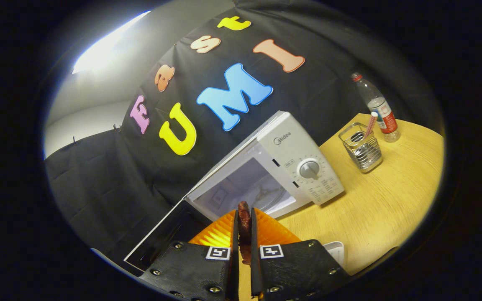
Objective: Open the microwave, put the food inside, and close the microwave door.
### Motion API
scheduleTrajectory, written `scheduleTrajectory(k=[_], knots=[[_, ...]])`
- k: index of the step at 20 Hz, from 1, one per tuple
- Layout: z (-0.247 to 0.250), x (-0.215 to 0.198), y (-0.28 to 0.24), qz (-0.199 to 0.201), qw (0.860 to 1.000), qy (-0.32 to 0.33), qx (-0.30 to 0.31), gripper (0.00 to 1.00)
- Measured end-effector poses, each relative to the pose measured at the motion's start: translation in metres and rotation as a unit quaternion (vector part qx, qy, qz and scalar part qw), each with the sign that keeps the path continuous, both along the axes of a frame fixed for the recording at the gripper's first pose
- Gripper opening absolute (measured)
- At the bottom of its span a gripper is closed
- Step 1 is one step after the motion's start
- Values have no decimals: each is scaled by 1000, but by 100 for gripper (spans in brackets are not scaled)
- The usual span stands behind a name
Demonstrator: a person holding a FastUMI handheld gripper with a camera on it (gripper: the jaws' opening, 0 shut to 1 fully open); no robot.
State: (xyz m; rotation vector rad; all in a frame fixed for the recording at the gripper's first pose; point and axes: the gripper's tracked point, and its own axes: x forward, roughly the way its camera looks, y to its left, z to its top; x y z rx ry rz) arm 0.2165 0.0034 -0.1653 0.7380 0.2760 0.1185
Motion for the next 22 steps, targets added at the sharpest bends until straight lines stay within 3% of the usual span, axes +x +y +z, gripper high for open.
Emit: scheduleTrajectory(k=[11,22], knots=[[-23,102,78,2,997,-16,-73,11],[-49,199,80,-70,991,-16,-110,11]])
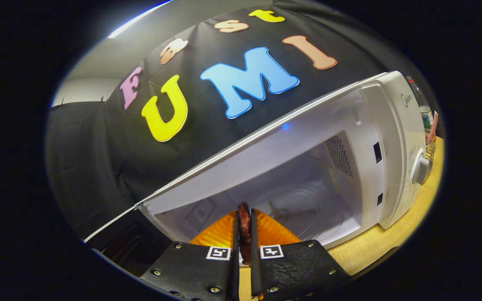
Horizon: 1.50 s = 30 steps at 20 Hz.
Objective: Open the microwave, put the food inside, and close the microwave door.
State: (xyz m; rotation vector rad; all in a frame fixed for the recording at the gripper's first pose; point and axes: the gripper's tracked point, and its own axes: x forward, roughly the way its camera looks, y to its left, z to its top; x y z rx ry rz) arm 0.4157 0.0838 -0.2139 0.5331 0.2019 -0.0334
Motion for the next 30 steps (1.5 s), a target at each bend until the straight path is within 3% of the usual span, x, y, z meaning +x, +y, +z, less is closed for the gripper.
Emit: scheduleTrajectory(k=[8,15,17,22,24,30], knots=[[-17,34,-18,-69,992,-34,-97,17],[-44,46,-39,-108,984,-1,-141,18],[-64,47,-50,-116,981,33,-151,23],[-77,33,-50,-96,979,61,-166,36],[-67,28,-43,-79,979,56,-180,36],[-25,-33,8,30,973,22,-227,42]])
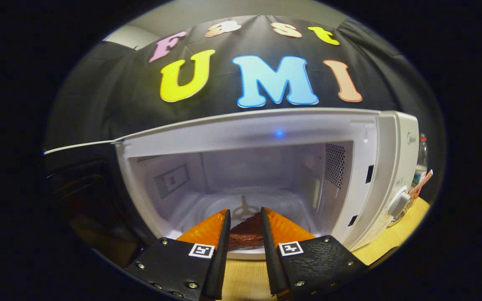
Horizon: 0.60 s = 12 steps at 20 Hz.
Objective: Open the microwave, put the food inside, and close the microwave door.
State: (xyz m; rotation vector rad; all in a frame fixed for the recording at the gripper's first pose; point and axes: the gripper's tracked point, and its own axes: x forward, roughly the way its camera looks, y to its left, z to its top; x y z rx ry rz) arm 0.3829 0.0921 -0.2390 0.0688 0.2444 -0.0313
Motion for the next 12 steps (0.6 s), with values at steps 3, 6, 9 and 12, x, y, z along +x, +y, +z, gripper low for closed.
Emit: scheduleTrajectory(k=[3,6,9,12], knots=[[34,-46,23,56,998,-20,-33,69],[88,-99,43,100,992,-72,-18,85],[140,-152,79,166,979,-119,24,84],[176,-206,117,250,956,-151,23,84]])
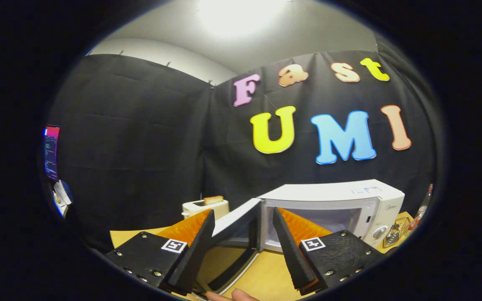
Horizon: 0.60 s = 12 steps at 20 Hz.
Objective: Open the microwave, put the food inside, and close the microwave door.
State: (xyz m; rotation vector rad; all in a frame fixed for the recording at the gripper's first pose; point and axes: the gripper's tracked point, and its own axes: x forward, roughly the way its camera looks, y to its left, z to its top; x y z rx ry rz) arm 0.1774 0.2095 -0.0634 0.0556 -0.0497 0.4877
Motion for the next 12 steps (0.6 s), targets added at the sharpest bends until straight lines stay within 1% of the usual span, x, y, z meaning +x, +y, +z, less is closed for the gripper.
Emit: scheduleTrajectory(k=[2,3,5,6,9,10,12], knots=[[15,-29,13,30,999,-29,-4,84],[14,-43,26,55,998,-27,3,84],[7,-70,55,117,993,-12,15,84],[2,-80,66,140,990,-4,11,84],[-12,-103,91,185,983,0,-14,84],[-22,-108,102,202,979,7,-28,71],[-53,-111,113,211,975,38,-63,46]])
